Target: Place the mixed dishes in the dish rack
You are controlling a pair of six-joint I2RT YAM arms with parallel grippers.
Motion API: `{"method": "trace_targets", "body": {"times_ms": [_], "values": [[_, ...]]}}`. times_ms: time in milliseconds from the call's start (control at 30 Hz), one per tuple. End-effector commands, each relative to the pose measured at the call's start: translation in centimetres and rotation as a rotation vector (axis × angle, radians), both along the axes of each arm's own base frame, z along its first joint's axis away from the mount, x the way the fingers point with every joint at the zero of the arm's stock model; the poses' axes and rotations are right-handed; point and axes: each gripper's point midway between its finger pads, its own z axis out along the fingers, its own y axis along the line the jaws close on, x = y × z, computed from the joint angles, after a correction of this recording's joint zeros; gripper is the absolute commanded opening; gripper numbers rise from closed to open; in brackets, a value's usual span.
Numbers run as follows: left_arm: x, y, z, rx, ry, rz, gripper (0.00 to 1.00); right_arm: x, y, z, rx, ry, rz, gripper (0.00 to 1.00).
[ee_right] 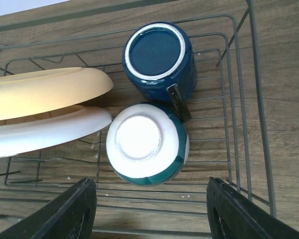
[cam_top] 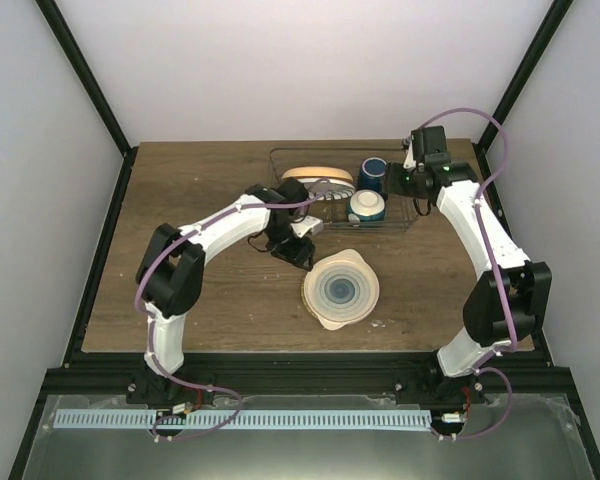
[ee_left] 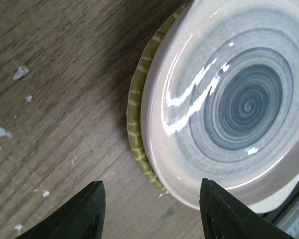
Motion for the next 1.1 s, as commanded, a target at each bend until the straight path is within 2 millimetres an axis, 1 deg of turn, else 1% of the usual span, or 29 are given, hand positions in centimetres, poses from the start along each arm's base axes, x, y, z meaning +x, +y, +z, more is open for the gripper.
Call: {"method": "trace_targets", "body": {"times_ms": [0, 100, 233, 433, 567, 700, 867, 1067], "values": [[0.9, -1.1, -0.4, -0.003, -0.048, -0.050, 0.50, -0.9, 0.1, 0.9, 0.028, -0.017, -0.003, 0.62], [0.9, -1.3, -1.1, 0.009, -0.061, -0.062, 0.46, -1.3, -0.2, 0.8, 0.014, -0.013, -0.004, 0.62], [0.6, -2.0, -1.8, 0.014, -0.070, -0.081, 0.45, -1.6, -0.4, 0.8, 0.001, -0.014, -0.002, 0.62], [0.8, -3.2, -2.4, 0.011, -0.082, -0.106, 0.41, -1.9, -0.5, 0.5, -0.006, -0.007, -0.001, 0.62], [0.5, -3.7, -3.1, 0.021, -0.077, -0.119, 0.38, -2.1, -0.7, 0.5, -0.014, -0.007, -0.002, 0.62], [0.2, -3.9, -3.6, 0.026, -0.076, -0.124, 0.35, -2.3, -0.8, 0.5, -0.027, -0.010, -0.003, 0.62], [0.2, -4.0, -4.5, 0.032, -0.063, -0.121, 0.29, -2.3, -0.9, 0.2, -0.031, -0.005, -0.004, 0.62], [-0.1, -4.0, -5.4, 0.035, -0.049, -0.122, 0.26, -2.3, -1.0, 0.2, -0.036, -0.007, -0.002, 0.62]]}}
